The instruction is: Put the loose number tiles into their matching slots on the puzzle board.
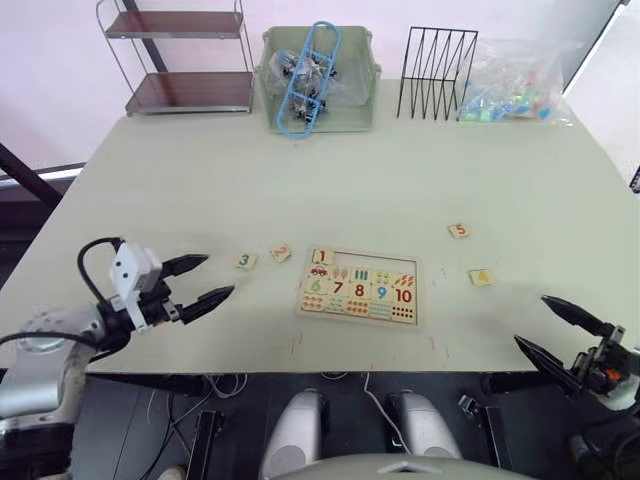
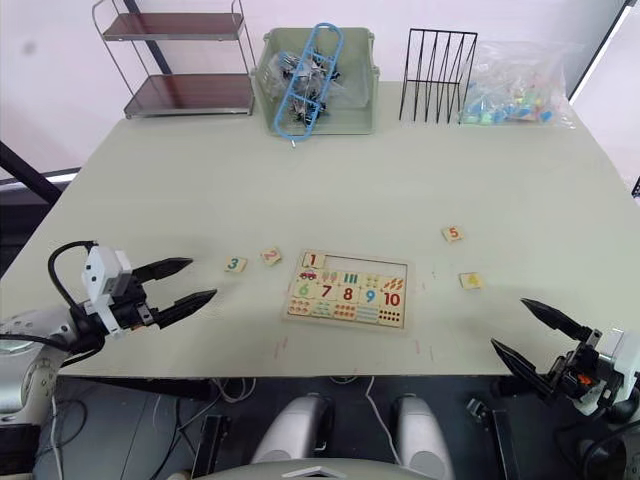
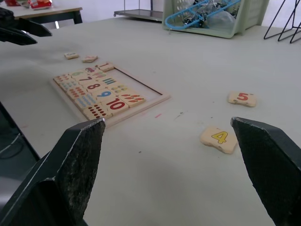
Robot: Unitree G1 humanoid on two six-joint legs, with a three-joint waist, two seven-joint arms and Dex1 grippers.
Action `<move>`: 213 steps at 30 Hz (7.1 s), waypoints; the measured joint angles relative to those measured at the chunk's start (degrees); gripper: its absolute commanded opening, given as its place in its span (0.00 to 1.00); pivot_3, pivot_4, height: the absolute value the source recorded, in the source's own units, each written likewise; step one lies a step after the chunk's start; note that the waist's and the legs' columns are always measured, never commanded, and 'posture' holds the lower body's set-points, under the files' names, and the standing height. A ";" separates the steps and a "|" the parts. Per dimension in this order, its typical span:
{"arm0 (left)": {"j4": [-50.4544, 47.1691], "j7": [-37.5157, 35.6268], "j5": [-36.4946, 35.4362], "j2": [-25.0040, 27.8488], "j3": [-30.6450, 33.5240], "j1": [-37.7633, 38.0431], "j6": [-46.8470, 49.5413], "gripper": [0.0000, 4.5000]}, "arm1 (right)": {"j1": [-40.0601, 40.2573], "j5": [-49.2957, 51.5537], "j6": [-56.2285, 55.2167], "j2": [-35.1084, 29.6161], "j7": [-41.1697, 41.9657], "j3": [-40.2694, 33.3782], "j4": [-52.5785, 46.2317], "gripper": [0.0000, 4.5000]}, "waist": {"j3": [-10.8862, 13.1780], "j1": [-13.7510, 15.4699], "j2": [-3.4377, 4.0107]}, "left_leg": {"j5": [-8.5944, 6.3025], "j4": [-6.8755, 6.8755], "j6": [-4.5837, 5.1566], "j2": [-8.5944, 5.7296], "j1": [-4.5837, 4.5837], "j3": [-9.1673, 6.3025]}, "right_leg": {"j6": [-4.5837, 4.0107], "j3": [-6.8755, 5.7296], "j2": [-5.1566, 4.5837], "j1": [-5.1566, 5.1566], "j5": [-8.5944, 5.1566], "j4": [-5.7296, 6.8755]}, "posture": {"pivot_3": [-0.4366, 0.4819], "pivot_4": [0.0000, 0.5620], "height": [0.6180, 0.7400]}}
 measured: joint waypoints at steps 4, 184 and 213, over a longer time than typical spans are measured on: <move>0.69 -0.75 1.99 1.62 -4.43 -5.59 1.14 0.97 | 0.91 1.33 2.07 -0.36 1.33 0.26 -2.21 1.00 | 0.00 0.17 0.00 | 0.00 0.01 0.00 0.00 0.00 0.00 | 0.00 0.00 0.02 0.01 0.01 0.00 | 0.48 0.27 1.00; 40.33 -27.65 -1.09 13.11 -34.07 -24.13 -41.53 0.99 | -12.81 1.67 2.54 -4.72 21.44 4.76 3.95 1.00 | -0.10 0.08 0.18 | -0.05 0.06 -0.09 0.23 -0.03 0.24 | 0.11 0.06 0.50 0.01 0.22 -0.10 | 0.48 0.27 1.00; 45.31 -27.90 -3.30 14.62 -41.75 -28.06 -46.60 0.21 | -12.23 1.65 0.68 -4.70 22.41 4.86 5.35 1.00 | -0.26 0.16 0.47 | -0.05 0.08 -0.09 0.23 0.02 0.26 | 0.12 0.05 0.54 0.02 0.21 0.03 | 0.48 0.27 1.00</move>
